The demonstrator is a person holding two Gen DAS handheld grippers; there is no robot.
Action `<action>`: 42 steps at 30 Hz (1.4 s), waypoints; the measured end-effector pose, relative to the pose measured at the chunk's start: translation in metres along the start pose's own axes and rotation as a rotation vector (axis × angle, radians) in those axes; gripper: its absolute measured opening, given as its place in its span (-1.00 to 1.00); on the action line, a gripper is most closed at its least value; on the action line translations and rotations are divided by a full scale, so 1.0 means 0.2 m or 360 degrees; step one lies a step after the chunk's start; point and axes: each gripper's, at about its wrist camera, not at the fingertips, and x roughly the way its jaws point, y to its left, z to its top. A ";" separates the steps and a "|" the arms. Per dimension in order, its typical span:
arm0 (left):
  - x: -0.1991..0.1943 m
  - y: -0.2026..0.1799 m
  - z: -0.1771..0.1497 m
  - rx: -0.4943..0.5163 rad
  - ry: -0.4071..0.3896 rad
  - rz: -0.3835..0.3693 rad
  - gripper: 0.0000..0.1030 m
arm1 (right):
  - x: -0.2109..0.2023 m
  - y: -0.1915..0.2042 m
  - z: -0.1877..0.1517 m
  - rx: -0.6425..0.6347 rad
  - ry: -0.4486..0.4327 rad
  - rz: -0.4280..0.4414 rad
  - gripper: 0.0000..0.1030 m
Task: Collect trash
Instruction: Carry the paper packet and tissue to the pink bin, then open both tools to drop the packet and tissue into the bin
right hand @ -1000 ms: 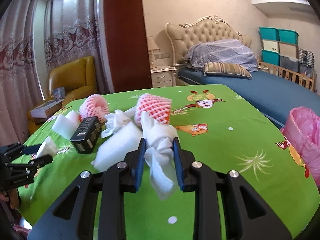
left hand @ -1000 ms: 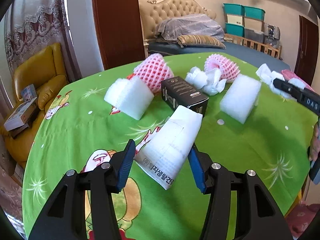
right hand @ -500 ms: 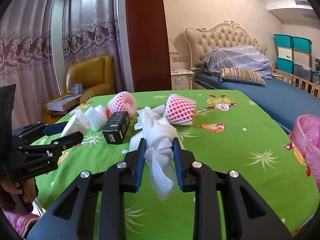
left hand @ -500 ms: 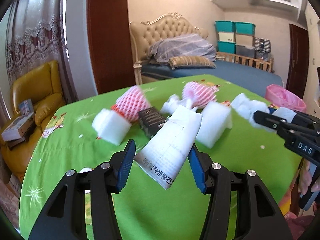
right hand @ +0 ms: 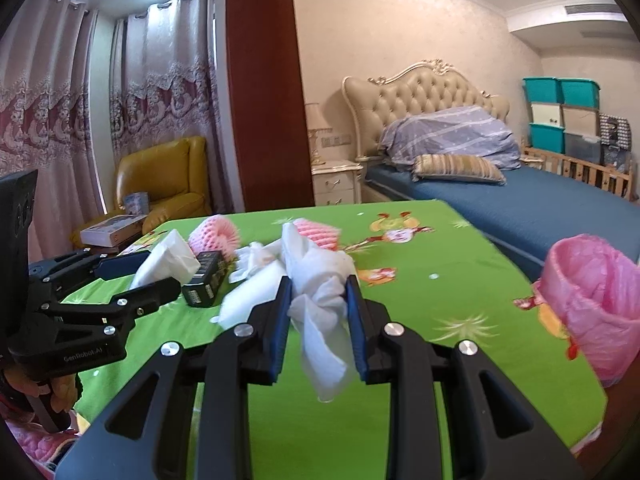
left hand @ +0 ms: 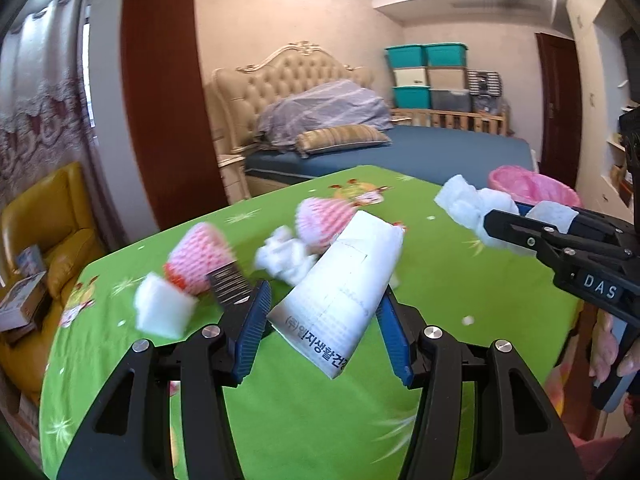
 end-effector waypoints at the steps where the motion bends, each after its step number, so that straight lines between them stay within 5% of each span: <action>1: 0.01 -0.03 0.02 0.0002 0.0001 -0.0024 0.00 | -0.02 -0.02 0.00 0.0007 -0.0009 -0.0014 -0.49; 24: 0.28 -0.71 0.32 0.0214 0.0077 -0.0483 0.00 | -0.38 -0.75 -0.11 0.0212 -0.0096 -0.0528 -0.49; 37: 0.71 -1.24 0.61 0.0173 0.0314 -0.0825 0.00 | -0.46 -1.31 -0.11 0.0377 -0.0040 -0.0733 -0.49; 42: 0.91 -1.44 0.76 0.0190 0.0329 -0.0831 0.00 | -0.37 -1.54 -0.05 0.0397 -0.0003 -0.0752 -0.46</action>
